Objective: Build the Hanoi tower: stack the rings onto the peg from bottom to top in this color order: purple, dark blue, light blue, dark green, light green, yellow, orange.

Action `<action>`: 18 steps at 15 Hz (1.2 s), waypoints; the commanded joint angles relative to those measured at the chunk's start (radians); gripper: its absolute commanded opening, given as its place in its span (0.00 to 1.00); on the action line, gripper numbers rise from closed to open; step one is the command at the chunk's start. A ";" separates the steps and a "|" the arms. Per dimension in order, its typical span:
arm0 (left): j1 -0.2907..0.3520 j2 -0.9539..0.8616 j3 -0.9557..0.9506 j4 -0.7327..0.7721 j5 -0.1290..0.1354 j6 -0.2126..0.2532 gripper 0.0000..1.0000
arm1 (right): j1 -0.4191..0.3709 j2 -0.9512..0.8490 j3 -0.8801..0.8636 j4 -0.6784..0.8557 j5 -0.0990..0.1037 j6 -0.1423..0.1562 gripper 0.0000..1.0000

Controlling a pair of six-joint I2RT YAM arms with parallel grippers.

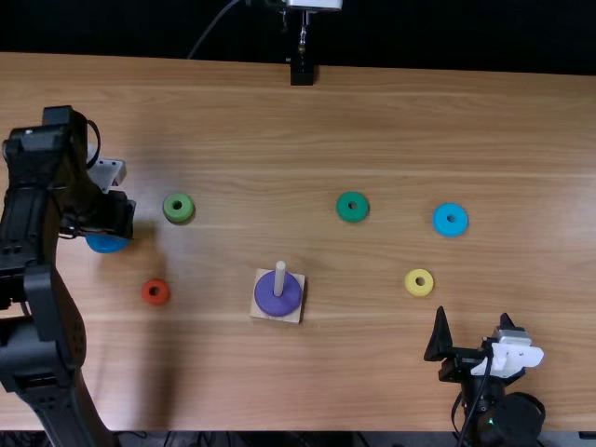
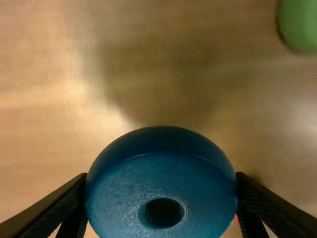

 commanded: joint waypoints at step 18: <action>-0.588 -0.406 0.034 -0.132 0.105 -0.258 0.08 | -0.010 -0.019 -0.063 -0.069 0.013 -0.001 1.00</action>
